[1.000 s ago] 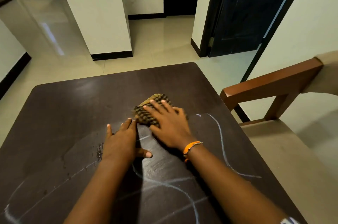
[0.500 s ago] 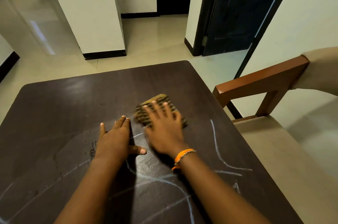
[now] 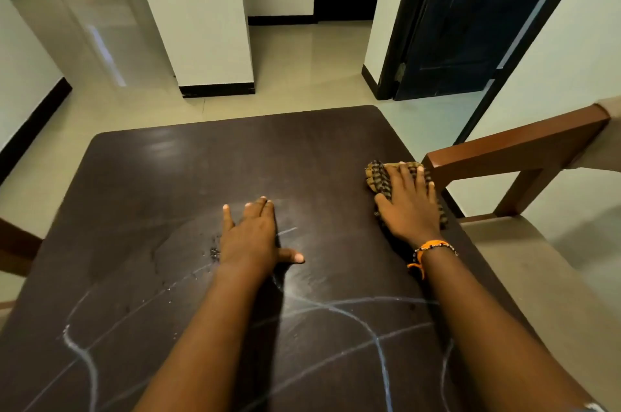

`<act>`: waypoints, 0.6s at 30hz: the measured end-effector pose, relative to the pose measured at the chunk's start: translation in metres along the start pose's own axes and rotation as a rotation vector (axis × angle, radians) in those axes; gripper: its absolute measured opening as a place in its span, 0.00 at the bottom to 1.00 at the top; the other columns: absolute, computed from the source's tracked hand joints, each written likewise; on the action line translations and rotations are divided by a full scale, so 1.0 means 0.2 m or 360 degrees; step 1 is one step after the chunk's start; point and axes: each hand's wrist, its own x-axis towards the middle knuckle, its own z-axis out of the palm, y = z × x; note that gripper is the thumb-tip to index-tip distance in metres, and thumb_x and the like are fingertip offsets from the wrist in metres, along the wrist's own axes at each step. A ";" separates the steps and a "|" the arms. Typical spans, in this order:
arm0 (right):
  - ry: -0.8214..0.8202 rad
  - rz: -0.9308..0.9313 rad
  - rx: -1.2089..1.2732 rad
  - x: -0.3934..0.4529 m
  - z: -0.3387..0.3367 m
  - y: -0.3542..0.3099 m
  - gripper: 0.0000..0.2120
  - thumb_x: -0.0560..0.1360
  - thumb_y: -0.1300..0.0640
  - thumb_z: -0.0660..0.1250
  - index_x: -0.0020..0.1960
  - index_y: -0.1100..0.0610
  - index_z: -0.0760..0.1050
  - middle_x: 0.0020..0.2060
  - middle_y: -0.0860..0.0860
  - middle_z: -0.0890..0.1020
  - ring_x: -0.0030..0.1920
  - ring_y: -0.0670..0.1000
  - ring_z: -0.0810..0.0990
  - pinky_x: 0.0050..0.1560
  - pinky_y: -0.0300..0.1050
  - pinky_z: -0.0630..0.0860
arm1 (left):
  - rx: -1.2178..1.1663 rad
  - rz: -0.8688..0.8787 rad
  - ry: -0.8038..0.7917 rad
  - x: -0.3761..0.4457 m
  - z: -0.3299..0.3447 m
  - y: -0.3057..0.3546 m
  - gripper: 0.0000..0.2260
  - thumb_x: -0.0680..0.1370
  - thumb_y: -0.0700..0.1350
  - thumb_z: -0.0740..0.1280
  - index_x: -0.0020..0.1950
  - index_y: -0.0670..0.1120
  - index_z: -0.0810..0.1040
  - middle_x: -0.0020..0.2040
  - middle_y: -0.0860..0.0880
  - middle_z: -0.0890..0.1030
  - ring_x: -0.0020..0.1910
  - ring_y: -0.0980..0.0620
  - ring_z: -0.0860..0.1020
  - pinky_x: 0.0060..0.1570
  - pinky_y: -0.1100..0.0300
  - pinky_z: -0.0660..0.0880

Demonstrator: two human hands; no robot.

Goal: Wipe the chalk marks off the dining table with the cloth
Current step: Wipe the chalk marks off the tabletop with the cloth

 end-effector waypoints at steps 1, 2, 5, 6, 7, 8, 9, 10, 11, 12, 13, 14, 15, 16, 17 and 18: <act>0.0009 -0.0072 -0.0025 -0.03 0.03 -0.08 0.29 0.77 0.48 0.57 0.76 0.50 0.52 0.77 0.53 0.52 0.77 0.59 0.45 0.76 0.58 0.43 | -0.0035 0.0016 0.0046 -0.02 0.01 -0.01 0.49 0.66 0.67 0.66 0.76 0.44 0.46 0.78 0.47 0.48 0.77 0.47 0.48 0.71 0.42 0.37; 0.0016 -0.0162 -0.0037 -0.06 0.06 -0.18 0.30 0.77 0.48 0.57 0.76 0.50 0.52 0.77 0.53 0.53 0.77 0.59 0.45 0.76 0.58 0.44 | -0.0088 0.0016 0.0105 -0.05 0.01 -0.04 0.49 0.66 0.67 0.65 0.76 0.45 0.46 0.78 0.47 0.48 0.77 0.47 0.47 0.71 0.43 0.36; -0.0008 -0.0420 0.0038 -0.17 0.18 -0.57 0.30 0.76 0.47 0.58 0.75 0.50 0.54 0.77 0.53 0.53 0.77 0.59 0.45 0.75 0.58 0.43 | -0.0219 -0.0091 0.0200 -0.13 0.01 -0.19 0.48 0.66 0.66 0.66 0.76 0.45 0.47 0.78 0.48 0.48 0.77 0.48 0.46 0.71 0.43 0.35; -0.0024 -0.0488 0.0080 -0.21 0.23 -0.70 0.31 0.75 0.47 0.58 0.75 0.51 0.54 0.77 0.54 0.53 0.77 0.59 0.45 0.76 0.57 0.42 | -0.0207 -0.0151 0.0173 -0.16 0.00 -0.26 0.49 0.66 0.66 0.67 0.76 0.45 0.47 0.78 0.48 0.49 0.77 0.48 0.46 0.71 0.43 0.35; -0.0051 -0.0555 0.0125 -0.25 0.27 -0.84 0.31 0.75 0.47 0.59 0.75 0.52 0.55 0.77 0.55 0.53 0.77 0.58 0.44 0.76 0.57 0.42 | -0.0166 -0.0216 0.0127 -0.20 -0.01 -0.35 0.49 0.65 0.66 0.68 0.76 0.45 0.48 0.78 0.48 0.49 0.77 0.48 0.45 0.71 0.42 0.36; -0.0090 -0.0629 0.0164 -0.29 0.31 -0.96 0.31 0.75 0.47 0.58 0.75 0.54 0.55 0.77 0.55 0.54 0.77 0.58 0.44 0.76 0.57 0.42 | -0.0112 -0.0272 0.0076 -0.24 -0.02 -0.42 0.50 0.65 0.65 0.69 0.76 0.45 0.48 0.78 0.48 0.49 0.77 0.48 0.44 0.71 0.41 0.36; -0.0133 -0.0710 0.0190 -0.32 0.34 -1.07 0.31 0.75 0.47 0.58 0.75 0.55 0.54 0.77 0.56 0.54 0.77 0.58 0.44 0.76 0.57 0.42 | -0.0067 -0.0319 0.0032 -0.28 -0.03 -0.50 0.50 0.64 0.65 0.69 0.76 0.45 0.49 0.78 0.48 0.49 0.77 0.47 0.44 0.71 0.40 0.37; -0.0176 -0.0795 0.0196 -0.35 0.36 -1.15 0.31 0.76 0.47 0.58 0.75 0.56 0.54 0.77 0.57 0.54 0.77 0.58 0.44 0.76 0.57 0.42 | -0.0040 -0.0360 0.0002 -0.32 -0.05 -0.56 0.49 0.64 0.65 0.70 0.76 0.46 0.50 0.78 0.48 0.49 0.77 0.47 0.44 0.71 0.40 0.37; -0.0216 -0.0868 0.0193 -0.37 0.38 -1.19 0.31 0.76 0.47 0.57 0.75 0.57 0.54 0.77 0.57 0.54 0.77 0.57 0.45 0.76 0.56 0.42 | -0.0027 -0.0388 -0.0020 -0.35 -0.05 -0.60 0.49 0.64 0.64 0.70 0.76 0.46 0.50 0.78 0.48 0.50 0.77 0.47 0.44 0.71 0.40 0.37; -0.0253 -0.0928 0.0197 -0.38 0.38 -1.21 0.31 0.76 0.48 0.57 0.75 0.57 0.53 0.77 0.56 0.54 0.77 0.57 0.45 0.76 0.56 0.42 | -0.0011 -0.0406 -0.0043 -0.38 -0.06 -0.62 0.48 0.65 0.64 0.70 0.76 0.46 0.50 0.78 0.48 0.51 0.77 0.47 0.44 0.71 0.40 0.37; -0.0277 -0.0973 0.0211 -0.37 0.38 -1.19 0.31 0.76 0.48 0.58 0.75 0.56 0.53 0.77 0.55 0.54 0.77 0.56 0.45 0.76 0.55 0.42 | 0.0002 -0.0412 -0.0065 -0.41 -0.06 -0.64 0.48 0.66 0.63 0.70 0.76 0.47 0.49 0.78 0.48 0.51 0.77 0.47 0.45 0.71 0.40 0.36; -0.0284 -0.1002 0.0223 -0.35 0.37 -1.16 0.31 0.75 0.49 0.58 0.75 0.55 0.54 0.77 0.54 0.55 0.77 0.55 0.45 0.76 0.55 0.42 | 0.0005 -0.0411 -0.0078 -0.42 -0.06 -0.65 0.48 0.66 0.63 0.70 0.76 0.47 0.49 0.78 0.48 0.51 0.77 0.47 0.45 0.71 0.40 0.36; -0.0274 -0.1002 0.0222 -0.32 0.35 -1.10 0.30 0.75 0.50 0.59 0.75 0.54 0.55 0.76 0.52 0.56 0.77 0.54 0.46 0.76 0.55 0.43 | -0.0003 -0.0407 -0.0078 -0.43 -0.06 -0.65 0.48 0.66 0.62 0.70 0.76 0.46 0.49 0.78 0.48 0.51 0.77 0.47 0.45 0.71 0.40 0.36; -0.0249 -0.0959 0.0204 -0.29 0.32 -1.02 0.30 0.75 0.50 0.59 0.75 0.53 0.55 0.76 0.51 0.56 0.77 0.53 0.47 0.76 0.55 0.44 | -0.0009 -0.0400 -0.0074 -0.43 -0.06 -0.64 0.48 0.66 0.62 0.70 0.76 0.46 0.49 0.78 0.48 0.51 0.77 0.47 0.45 0.71 0.41 0.35; -0.0214 -0.0881 0.0168 -0.25 0.29 -0.93 0.30 0.75 0.51 0.59 0.75 0.52 0.56 0.76 0.51 0.56 0.77 0.53 0.47 0.76 0.55 0.45 | -0.0010 -0.0399 -0.0069 -0.42 -0.06 -0.64 0.48 0.66 0.62 0.70 0.76 0.46 0.49 0.78 0.48 0.51 0.77 0.47 0.45 0.71 0.41 0.35; -0.0173 -0.0775 0.0122 -0.21 0.26 -0.84 0.30 0.75 0.51 0.58 0.75 0.52 0.55 0.76 0.51 0.56 0.77 0.53 0.48 0.75 0.55 0.46 | 0.0000 -0.0404 -0.0068 -0.42 -0.06 -0.63 0.48 0.66 0.62 0.71 0.76 0.45 0.49 0.78 0.48 0.51 0.77 0.47 0.45 0.71 0.41 0.35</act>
